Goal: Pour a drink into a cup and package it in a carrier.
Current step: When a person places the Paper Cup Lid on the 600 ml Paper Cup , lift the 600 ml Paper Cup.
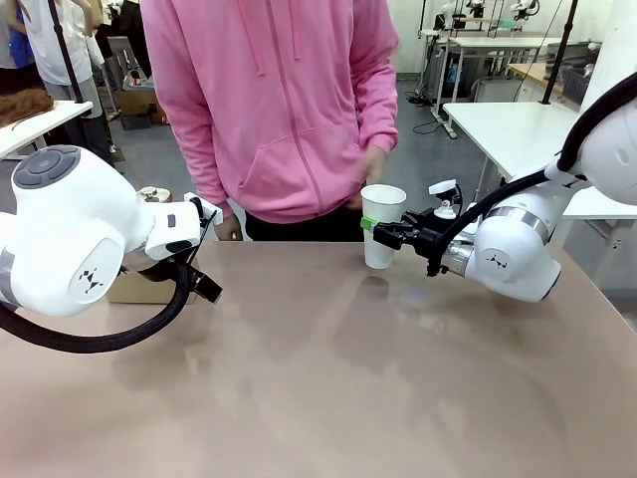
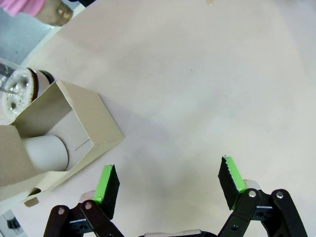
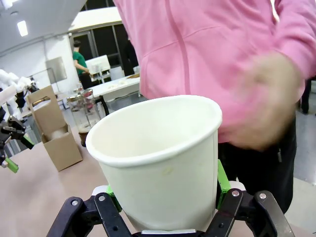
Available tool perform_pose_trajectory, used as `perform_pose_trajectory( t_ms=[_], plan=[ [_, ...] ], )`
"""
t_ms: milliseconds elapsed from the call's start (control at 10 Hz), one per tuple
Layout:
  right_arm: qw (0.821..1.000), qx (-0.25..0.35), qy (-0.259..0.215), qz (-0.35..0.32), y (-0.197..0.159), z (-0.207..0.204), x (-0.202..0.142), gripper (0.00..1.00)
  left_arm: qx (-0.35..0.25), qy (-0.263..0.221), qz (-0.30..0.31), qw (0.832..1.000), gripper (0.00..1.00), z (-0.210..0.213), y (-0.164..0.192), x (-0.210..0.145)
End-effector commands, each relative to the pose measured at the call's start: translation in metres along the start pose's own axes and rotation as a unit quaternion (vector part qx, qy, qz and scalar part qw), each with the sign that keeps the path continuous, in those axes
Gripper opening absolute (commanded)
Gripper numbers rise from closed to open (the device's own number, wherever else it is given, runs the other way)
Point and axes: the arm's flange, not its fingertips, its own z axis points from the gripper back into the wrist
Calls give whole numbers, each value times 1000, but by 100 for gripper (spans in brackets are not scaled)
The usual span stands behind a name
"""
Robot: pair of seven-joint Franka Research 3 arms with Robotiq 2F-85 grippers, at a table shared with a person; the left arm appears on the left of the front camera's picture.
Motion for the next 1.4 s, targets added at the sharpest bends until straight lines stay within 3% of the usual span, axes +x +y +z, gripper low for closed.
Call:
perform_pose_trajectory(
  t_ms=[0, 1300],
  plan=[
    [1000, -6, -4, -1, 3, -3, 2, 80, -1, -1, 1, 1000, 100, 0, 1, 0],
    [1000, -6, -4, -1, 3, -3, 2, 80, -1, -1, 1, 1000, 100, 0, 1, 0]
  ],
)
